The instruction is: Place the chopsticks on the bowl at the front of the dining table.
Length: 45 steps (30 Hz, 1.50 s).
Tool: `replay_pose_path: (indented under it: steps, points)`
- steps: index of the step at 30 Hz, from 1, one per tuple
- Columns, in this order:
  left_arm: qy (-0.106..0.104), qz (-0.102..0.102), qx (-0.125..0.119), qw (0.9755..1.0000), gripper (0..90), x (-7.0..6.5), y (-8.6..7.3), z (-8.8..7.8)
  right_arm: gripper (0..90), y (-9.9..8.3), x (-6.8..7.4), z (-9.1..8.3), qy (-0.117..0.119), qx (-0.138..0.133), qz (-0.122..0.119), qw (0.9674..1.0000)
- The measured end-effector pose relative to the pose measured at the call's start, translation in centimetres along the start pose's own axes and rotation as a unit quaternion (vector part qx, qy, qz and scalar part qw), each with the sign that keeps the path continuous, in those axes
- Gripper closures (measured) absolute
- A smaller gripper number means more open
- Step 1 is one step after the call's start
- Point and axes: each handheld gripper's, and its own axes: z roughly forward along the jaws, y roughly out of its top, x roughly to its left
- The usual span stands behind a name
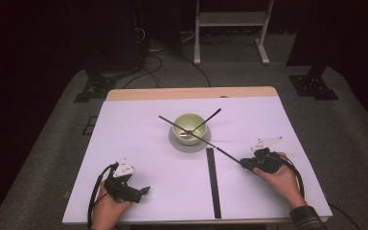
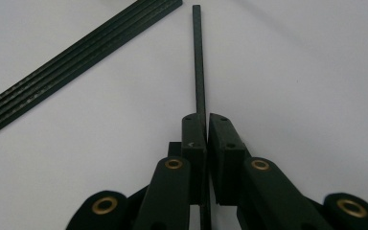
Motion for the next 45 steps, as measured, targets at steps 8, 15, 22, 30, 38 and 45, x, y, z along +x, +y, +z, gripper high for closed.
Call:
replay_pose_path:
  steps: [8,15,22,30,38,45]
  points:
    - [0.000,0.000,0.000,1.0000,0.0,0.0,0.0,0.0,85.6,-0.2,0.4,0.0,-0.011,-0.006,-0.004,0.9999]
    - [0.000,0.000,0.000,1.0000,0.0,0.0,0.0,0.0,85.7,-0.2,0.3,-0.1,-0.009,-0.006,0.000,0.9999]
    - [0.000,0.000,0.000,1.0000,0.0,0.0,0.0,0.0,85.6,0.1,0.2,-0.7,-0.005,-0.016,0.007,0.9998]
    - [0.000,0.000,0.000,1.0000,0.0,0.0,0.0,0.0,85.7,0.8,0.3,-1.6,0.000,-0.027,0.013,0.9995]
    - [0.000,0.000,0.000,1.0000,0.0,0.0,0.0,0.0,85.7,1.8,0.1,-2.7,0.006,-0.046,0.016,0.9988]
    - [0.000,0.001,0.000,1.0000,0.0,0.0,0.0,0.0,85.6,2.9,0.2,-2.9,0.008,-0.056,0.013,0.9983]
